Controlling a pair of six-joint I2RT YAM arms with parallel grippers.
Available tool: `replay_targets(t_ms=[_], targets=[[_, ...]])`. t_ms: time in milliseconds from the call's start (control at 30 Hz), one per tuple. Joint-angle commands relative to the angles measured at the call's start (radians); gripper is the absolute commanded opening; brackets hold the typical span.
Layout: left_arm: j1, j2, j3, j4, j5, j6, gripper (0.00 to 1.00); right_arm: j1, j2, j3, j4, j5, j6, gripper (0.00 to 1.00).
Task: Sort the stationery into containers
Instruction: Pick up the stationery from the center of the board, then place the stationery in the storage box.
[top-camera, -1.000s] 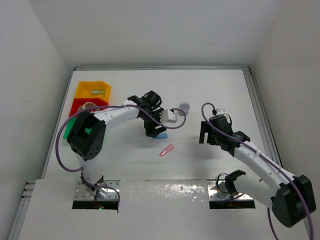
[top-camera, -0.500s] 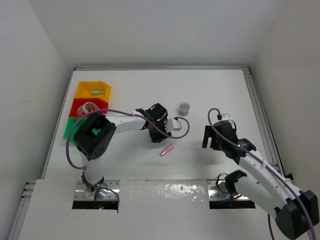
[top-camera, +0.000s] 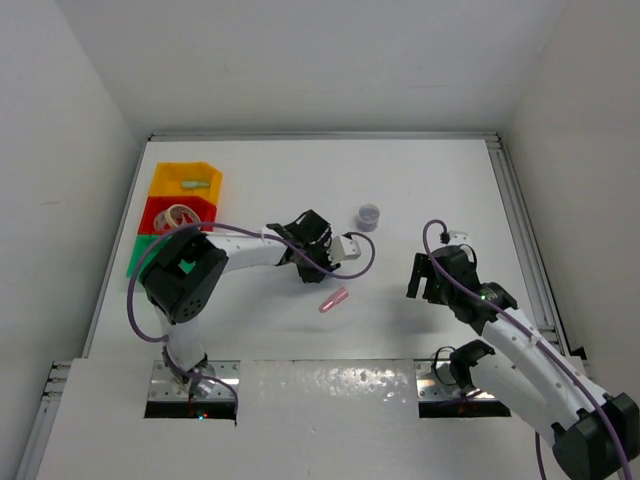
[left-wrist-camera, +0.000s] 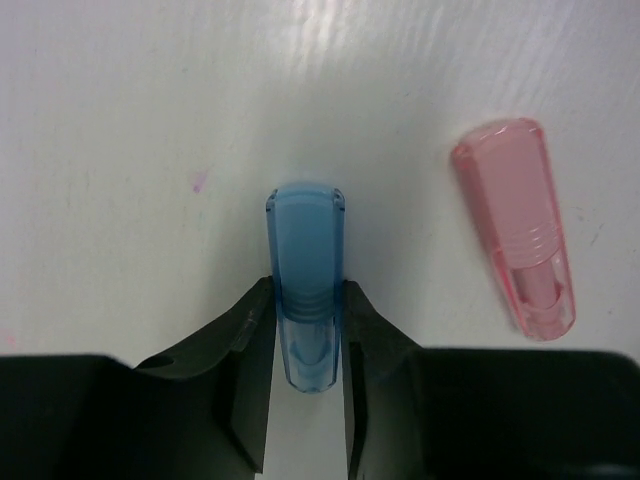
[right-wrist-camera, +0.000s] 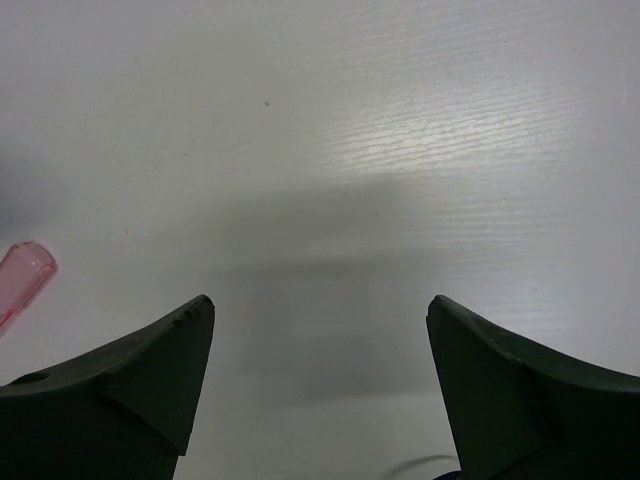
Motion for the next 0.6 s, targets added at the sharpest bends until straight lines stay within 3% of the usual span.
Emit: replay_targets(t_ms=[0, 67, 233, 433, 467, 567], targets=[[0.081, -0.017, 0.045, -0.067, 0.006, -0.086, 0.0, 0.001, -0.008, 0.02, 0.004, 0.021, 0.017, 0.85], [0.141, -0.034, 0.099, -0.091, 0.035, -0.146, 0.0, 0.004, -0.008, 0.018, 0.01, 0.023, 0.021, 0.85], [0.408, -0.038, 0.346, -0.121, 0.056, -0.413, 0.0, 0.004, 0.019, 0.02, 0.044, 0.009, 0.015, 0.85], [0.713, 0.009, 0.551, -0.185, -0.195, -0.902, 0.0, 0.002, 0.087, 0.043, 0.071, -0.003, 0.003, 0.85], [0.798, 0.017, 0.556, -0.189, -0.174, -1.034, 0.0, 0.002, 0.093, 0.043, 0.079, -0.008, 0.001, 0.85], [0.915, 0.055, 0.552, -0.186, -0.053, -1.22, 0.0, 0.002, 0.119, 0.044, 0.102, -0.013, 0.0, 0.85]])
